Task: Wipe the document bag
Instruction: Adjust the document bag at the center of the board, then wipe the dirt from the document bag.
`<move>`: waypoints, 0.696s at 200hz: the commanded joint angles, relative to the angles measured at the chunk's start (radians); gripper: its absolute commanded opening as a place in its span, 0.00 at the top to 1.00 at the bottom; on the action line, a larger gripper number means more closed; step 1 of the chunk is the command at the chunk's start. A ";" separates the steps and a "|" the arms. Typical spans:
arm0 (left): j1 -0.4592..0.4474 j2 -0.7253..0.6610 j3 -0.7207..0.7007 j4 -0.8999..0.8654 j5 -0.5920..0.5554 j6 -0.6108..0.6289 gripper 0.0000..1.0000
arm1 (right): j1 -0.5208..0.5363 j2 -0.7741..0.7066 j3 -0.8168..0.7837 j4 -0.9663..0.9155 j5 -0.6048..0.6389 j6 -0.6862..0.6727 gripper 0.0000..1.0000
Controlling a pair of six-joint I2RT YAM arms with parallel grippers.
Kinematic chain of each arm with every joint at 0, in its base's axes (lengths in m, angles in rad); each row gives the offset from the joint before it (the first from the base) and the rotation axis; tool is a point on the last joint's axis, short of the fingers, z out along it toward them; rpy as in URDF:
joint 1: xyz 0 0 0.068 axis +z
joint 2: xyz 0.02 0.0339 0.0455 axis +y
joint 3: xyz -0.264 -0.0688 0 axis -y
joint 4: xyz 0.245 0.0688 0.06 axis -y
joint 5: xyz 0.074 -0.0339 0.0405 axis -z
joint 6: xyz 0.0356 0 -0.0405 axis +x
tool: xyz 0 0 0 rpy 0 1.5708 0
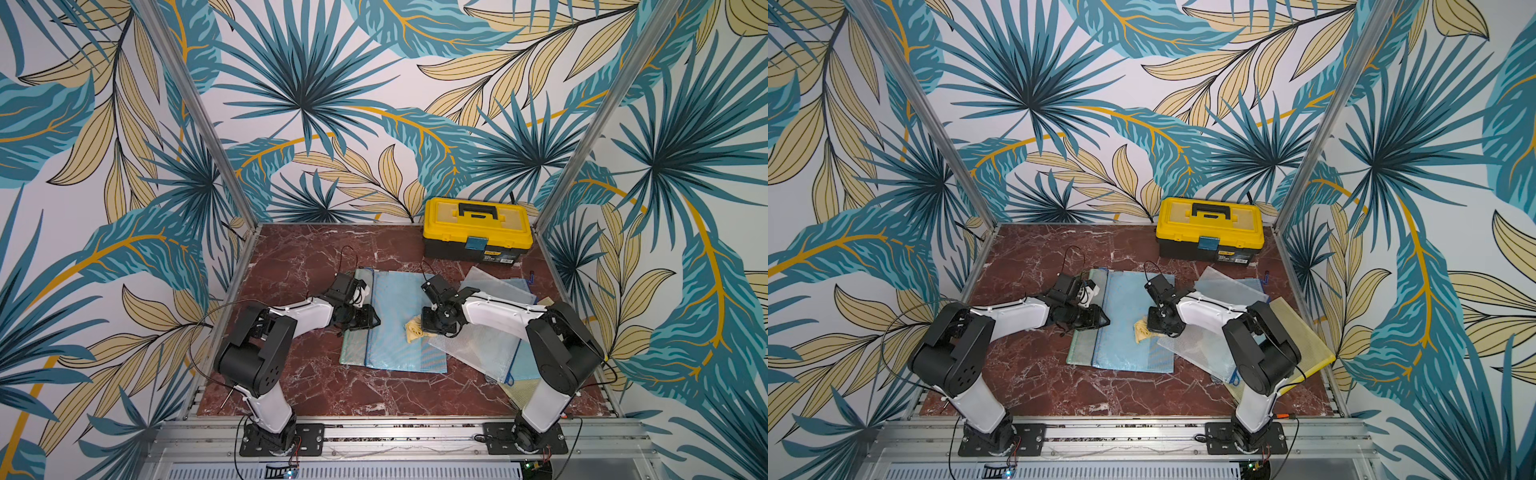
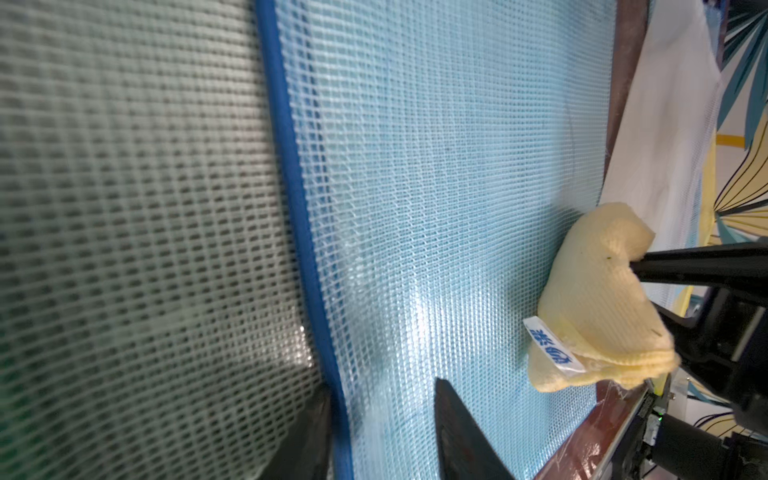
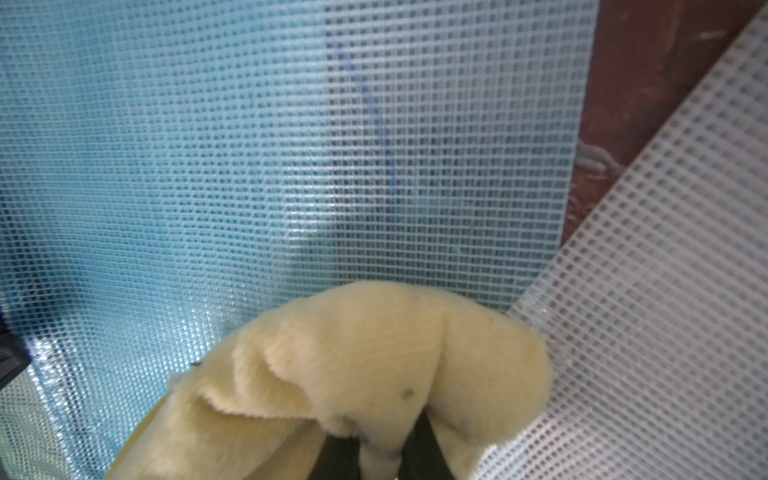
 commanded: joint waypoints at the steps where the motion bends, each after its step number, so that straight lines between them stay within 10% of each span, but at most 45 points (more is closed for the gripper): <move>1: -0.032 0.044 0.009 -0.023 -0.012 0.010 0.74 | 0.006 0.076 -0.053 -0.032 -0.032 -0.007 1.00; 87: -0.043 -0.050 -0.089 -0.024 -0.083 -0.078 0.96 | 0.058 0.032 0.065 -0.072 -0.066 -0.030 1.00; 139: -0.076 -0.103 -0.132 -0.024 -0.084 -0.102 0.95 | 0.118 0.316 0.403 -0.131 -0.131 -0.015 1.00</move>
